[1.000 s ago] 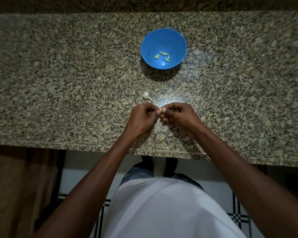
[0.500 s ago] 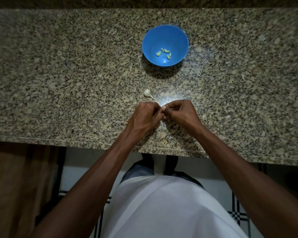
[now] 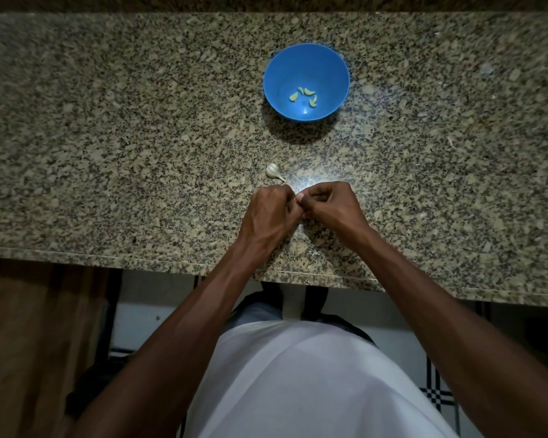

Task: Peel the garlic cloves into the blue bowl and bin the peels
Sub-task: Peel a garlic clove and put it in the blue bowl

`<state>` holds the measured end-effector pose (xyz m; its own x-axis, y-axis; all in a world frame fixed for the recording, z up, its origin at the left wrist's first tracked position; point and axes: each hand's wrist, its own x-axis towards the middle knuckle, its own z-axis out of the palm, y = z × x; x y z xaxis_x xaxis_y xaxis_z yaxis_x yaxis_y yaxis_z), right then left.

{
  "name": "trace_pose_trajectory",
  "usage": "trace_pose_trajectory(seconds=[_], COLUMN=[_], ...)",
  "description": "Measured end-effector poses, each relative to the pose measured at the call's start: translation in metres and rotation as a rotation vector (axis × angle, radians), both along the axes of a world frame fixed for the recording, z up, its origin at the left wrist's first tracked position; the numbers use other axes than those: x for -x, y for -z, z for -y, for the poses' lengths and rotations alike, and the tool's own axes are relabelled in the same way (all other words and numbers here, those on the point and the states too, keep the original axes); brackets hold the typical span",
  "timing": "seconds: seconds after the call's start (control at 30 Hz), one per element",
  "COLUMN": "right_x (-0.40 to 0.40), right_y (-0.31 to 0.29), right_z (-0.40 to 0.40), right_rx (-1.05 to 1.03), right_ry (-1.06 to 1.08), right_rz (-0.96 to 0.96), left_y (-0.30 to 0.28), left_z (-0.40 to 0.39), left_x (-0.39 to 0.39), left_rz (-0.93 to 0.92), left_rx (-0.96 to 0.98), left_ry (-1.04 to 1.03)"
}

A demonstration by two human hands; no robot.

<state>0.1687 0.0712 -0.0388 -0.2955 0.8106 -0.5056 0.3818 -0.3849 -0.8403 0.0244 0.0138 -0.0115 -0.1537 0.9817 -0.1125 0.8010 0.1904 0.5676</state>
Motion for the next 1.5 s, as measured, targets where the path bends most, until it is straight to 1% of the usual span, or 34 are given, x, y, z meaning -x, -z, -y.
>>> trace_pose_trajectory(seconds=[0.2,0.37,0.57,0.83,0.93,1.0,1.1,1.2,1.3,1.37,1.47,1.5], right_x=[-0.001,-0.004,-0.002,-0.002,-0.004,-0.005,-0.008,-0.009,-0.008,-0.006,-0.002,-0.002], right_y=[-0.005,-0.01,-0.011,-0.006,-0.005,-0.006,-0.006,-0.006,-0.006,-0.006,-0.007,-0.007], right_z=[0.001,0.001,0.001,0.006,0.003,0.002,0.003,0.003,0.002,0.002,0.002,0.002], right_rx=[-0.007,0.029,0.07,0.139,0.115,0.098,0.145,0.166,0.169,0.156,0.107,0.094], right_ry=[-0.007,0.015,0.061,0.073,0.038,0.014,0.039,0.039,0.016,-0.006,-0.017,-0.018], right_rz=[-0.024,-0.103,-0.188,-0.253,-0.22,-0.209,-0.275,-0.296,-0.28,-0.267,-0.236,-0.22], left_y=[0.001,0.006,0.011,0.014,0.015,0.015,0.014,0.014,0.015,0.017,0.017,0.017], left_z=[-0.001,-0.001,-0.004,-0.003,-0.003,-0.003,-0.002,0.001,0.006,0.009,0.011,0.011], left_x=[0.002,0.007,0.006,0.006,0.006,0.008,0.015,0.021,0.024,0.024,0.021,0.02], left_rz=[-0.002,0.127,0.211,0.223,0.3,0.384,0.507,0.517,0.514,0.605,0.846,0.881], left_rx=[0.004,-0.001,0.009,0.055,0.077,0.088,0.117,0.144,0.115,0.093,0.085,0.084], left_ry=[-0.014,-0.034,-0.168,-0.198,-0.269,-0.343,-0.436,-0.446,-0.42,-0.415,-0.424,-0.421])
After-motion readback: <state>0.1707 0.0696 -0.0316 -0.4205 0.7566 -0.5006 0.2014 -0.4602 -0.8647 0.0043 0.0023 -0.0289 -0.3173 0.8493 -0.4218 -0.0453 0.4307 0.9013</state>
